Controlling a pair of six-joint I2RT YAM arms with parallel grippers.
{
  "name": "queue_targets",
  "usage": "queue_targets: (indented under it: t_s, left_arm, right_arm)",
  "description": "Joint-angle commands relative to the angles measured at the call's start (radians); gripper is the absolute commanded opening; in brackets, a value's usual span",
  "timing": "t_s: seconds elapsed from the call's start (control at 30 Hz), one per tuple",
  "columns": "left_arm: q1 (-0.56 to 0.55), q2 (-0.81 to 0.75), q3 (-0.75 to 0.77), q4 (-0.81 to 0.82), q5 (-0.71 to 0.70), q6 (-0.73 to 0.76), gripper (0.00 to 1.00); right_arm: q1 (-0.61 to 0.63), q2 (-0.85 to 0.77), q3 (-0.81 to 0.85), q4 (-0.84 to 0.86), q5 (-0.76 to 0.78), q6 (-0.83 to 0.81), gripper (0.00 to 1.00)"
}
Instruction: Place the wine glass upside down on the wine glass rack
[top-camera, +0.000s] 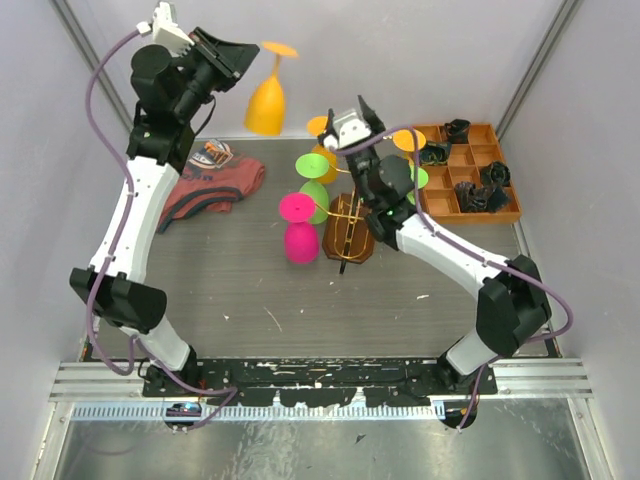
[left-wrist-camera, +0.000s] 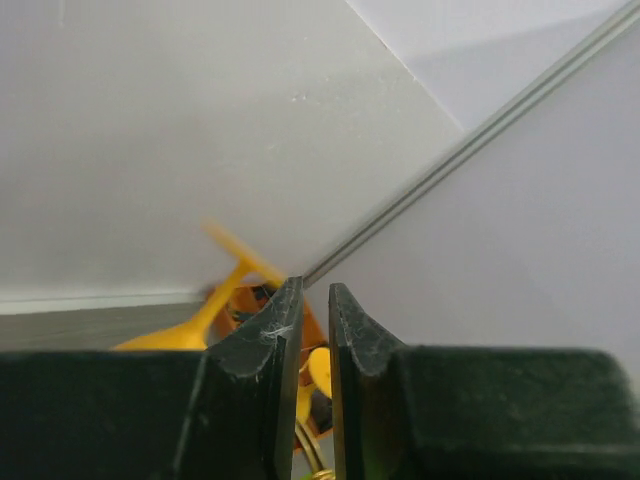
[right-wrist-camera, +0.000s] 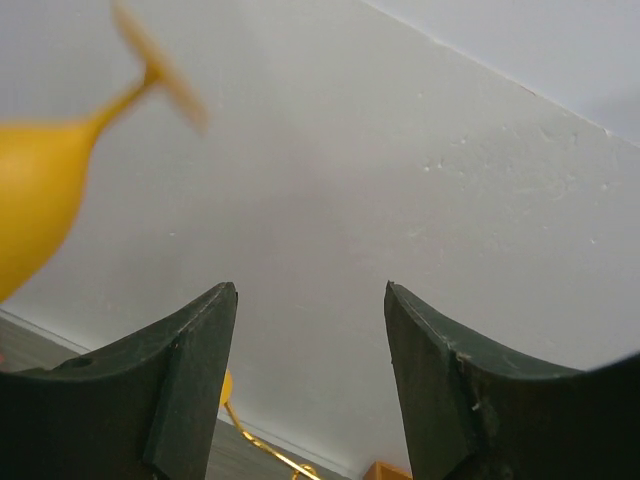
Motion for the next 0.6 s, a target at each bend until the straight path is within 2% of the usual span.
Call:
queue_targets:
  t_s: [0.0, 0.13, 0.33, 0.43, 0.57]
  left_arm:
    - [-0.009, -0.115, -0.009, -0.076, 0.035, 0.301, 0.23]
    - [-0.039, -0.198, -0.111, -0.114, -0.028, 0.452, 0.26]
    - [-0.040, -0.284, -0.228, -0.137, -0.102, 0.493, 0.30]
    - [-0.039, -0.313, -0.262, -0.160, -0.147, 0.519, 0.37]
    - [-0.038, -0.337, -0.302, -0.174, -0.190, 0.529, 0.53]
  right_arm:
    - [-0.100, -0.035, 0.135, -0.184, 0.080, 0.199, 0.66]
    - [-0.234, -0.025, 0.254, -0.401, 0.058, 0.400, 0.66]
    - [-0.265, -0.042, 0.231, -0.407, 0.068, 0.386, 0.66]
    - [-0.266, -0.050, 0.221, -0.414, 0.069, 0.395, 0.67]
    - [-0.265, -0.064, 0.206, -0.421, 0.075, 0.406, 0.68]
